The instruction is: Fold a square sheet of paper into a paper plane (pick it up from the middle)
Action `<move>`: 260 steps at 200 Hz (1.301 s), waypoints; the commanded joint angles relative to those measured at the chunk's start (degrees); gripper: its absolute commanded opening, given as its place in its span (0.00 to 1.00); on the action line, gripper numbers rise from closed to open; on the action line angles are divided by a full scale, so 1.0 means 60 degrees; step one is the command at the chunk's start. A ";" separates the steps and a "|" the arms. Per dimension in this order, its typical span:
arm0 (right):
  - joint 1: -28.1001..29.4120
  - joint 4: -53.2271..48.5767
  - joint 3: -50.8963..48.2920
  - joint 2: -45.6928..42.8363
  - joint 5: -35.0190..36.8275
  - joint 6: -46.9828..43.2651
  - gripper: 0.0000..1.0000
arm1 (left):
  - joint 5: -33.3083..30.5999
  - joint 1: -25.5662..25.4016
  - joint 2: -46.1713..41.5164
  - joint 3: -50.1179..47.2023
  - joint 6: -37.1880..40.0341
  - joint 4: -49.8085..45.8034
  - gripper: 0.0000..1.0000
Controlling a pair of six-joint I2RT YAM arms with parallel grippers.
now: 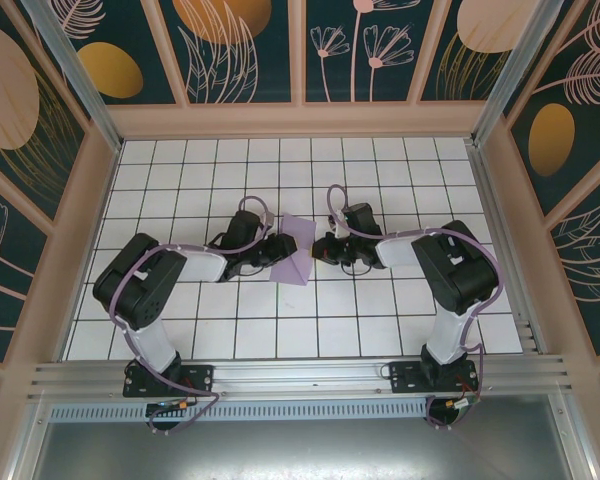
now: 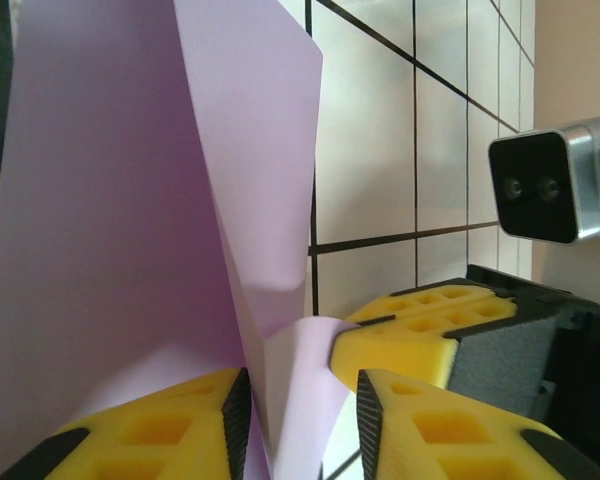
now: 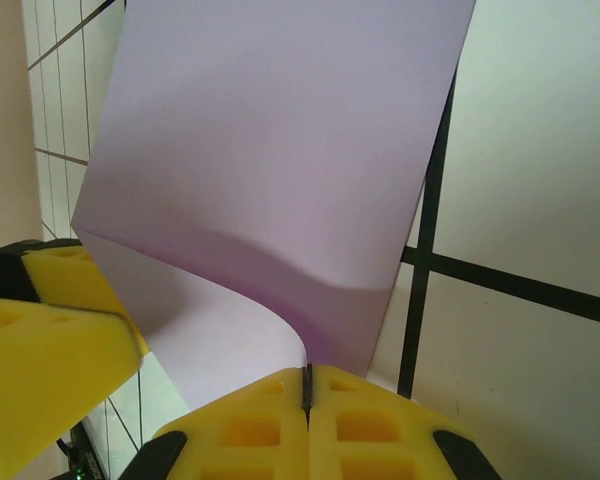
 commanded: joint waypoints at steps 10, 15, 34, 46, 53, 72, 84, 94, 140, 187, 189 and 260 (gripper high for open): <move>-0.0084 -0.0135 -0.0029 -0.0408 -0.0025 -0.0070 0.07 | -0.0183 0.0072 0.0322 0.0428 0.0937 -0.0323 0.29; -0.0080 -0.0186 -0.0025 -0.0437 -0.0018 -0.0092 0.08 | -0.0219 0.0084 0.0330 0.0466 0.1017 -0.0350 0.28; -0.0120 -0.0426 0.0004 -0.0580 0.0127 -0.0136 0.15 | -0.0382 0.0128 0.0282 0.0548 0.1321 -0.0441 0.18; -0.0144 -0.0630 0.0015 -0.0800 0.0295 -0.0138 0.25 | -0.0479 0.0139 0.0183 0.0575 0.1539 -0.0469 0.10; -0.0155 -0.0801 0.0011 -0.1000 0.0522 -0.0153 0.32 | -0.0587 0.0150 0.0102 0.0597 0.1670 -0.0578 0.07; -0.0159 -0.1385 0.0056 -0.1754 0.1302 -0.0467 0.49 | -0.1056 0.0151 -0.0175 0.0919 0.2214 -0.1415 0.00; -0.0180 -0.1883 0.0156 -0.2244 0.2060 -0.0650 0.58 | -0.1472 0.0157 -0.0473 0.1206 0.2616 -0.2264 0.00; -0.0215 -0.2184 0.0199 -0.2621 0.2517 -0.0787 0.63 | -0.1905 0.0151 -0.0849 0.1461 0.2968 -0.3083 0.00; -0.0489 -0.2828 0.0109 -0.3916 0.4153 -0.0592 0.78 | -0.4862 0.0142 -0.2314 0.3290 0.4109 -0.7712 0.00; -0.0811 -0.2829 -0.0155 -0.4574 0.4458 -0.0309 0.81 | -0.8648 0.0113 -0.3140 0.4910 0.4637 -1.0718 0.00; -0.0820 -0.2821 -0.0178 -0.4594 0.4456 -0.0302 0.81 | -0.8783 0.0108 -0.3151 0.4952 0.4651 -1.0789 0.00; -0.1298 -0.3229 -0.0737 -0.5003 0.4889 0.0008 0.80 | -1.3410 -0.0499 -0.0815 0.5687 0.3562 -1.2809 0.00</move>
